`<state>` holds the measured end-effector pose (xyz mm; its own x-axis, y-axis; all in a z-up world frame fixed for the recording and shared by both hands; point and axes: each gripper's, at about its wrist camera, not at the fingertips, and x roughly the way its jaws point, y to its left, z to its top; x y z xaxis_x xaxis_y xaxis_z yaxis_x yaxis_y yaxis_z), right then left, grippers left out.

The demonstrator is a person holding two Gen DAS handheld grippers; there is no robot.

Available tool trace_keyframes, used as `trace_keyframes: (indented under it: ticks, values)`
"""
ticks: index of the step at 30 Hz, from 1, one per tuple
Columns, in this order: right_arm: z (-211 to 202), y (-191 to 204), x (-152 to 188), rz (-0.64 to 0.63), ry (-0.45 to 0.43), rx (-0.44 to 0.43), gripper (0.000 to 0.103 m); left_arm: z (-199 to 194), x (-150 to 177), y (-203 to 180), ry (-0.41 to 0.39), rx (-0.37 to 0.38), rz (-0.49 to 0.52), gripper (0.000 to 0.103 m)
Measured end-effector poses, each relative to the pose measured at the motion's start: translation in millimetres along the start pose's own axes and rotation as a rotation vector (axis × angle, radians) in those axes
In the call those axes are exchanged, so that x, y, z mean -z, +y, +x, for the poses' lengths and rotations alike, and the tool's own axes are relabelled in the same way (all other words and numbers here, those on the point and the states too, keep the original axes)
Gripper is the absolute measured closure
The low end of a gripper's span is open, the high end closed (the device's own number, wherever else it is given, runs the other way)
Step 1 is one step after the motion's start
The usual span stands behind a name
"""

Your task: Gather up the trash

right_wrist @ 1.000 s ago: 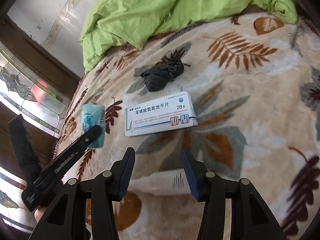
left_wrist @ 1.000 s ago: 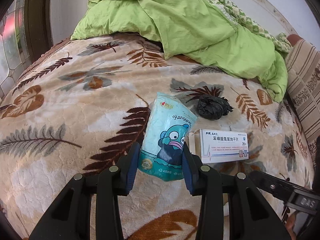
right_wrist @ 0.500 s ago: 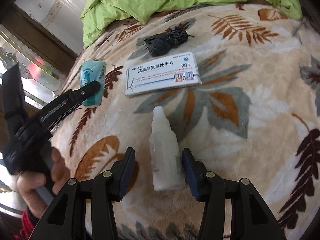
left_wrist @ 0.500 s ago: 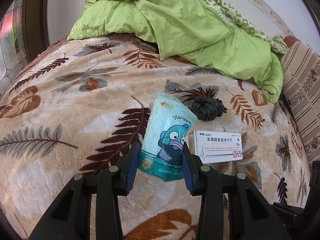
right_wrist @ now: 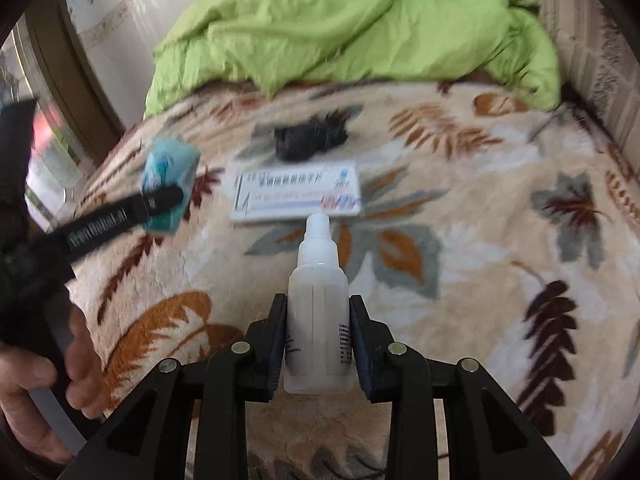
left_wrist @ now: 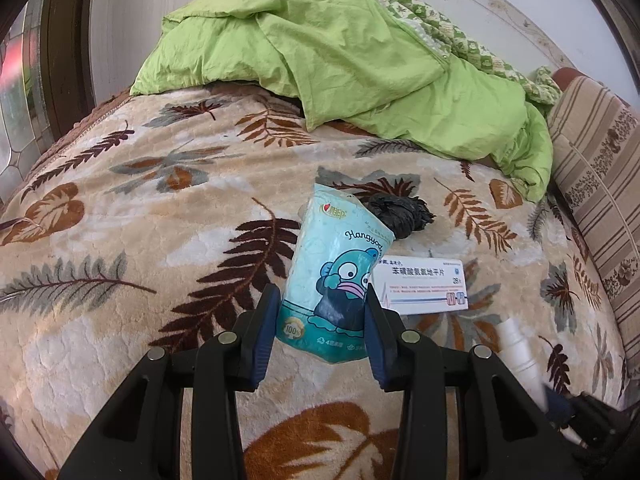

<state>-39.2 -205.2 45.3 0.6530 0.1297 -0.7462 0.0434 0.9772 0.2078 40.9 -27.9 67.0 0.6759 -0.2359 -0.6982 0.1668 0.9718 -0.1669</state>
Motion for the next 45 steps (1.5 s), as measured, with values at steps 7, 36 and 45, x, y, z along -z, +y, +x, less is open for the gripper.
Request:
trace_keyframes:
  ticks: [7,36,45]
  values:
    - [-46.4,-5.3,7.1,0.065,-0.160,0.011,0.071,-28.6,17.8,-17.8,-0.051,-0.011,0.066,0.064]
    - [-104.2,-12.5,63.9,0.092,-0.226,-0.035,0.071,-115.7,92.5,-40.7,-0.149,-0.080,0.213,0.064]
    - [-100.1,-10.5,62.6,0.090,-0.217,-0.037,0.071,-108.5,93.1,-41.9,-0.134,-0.069,0.216,0.064]
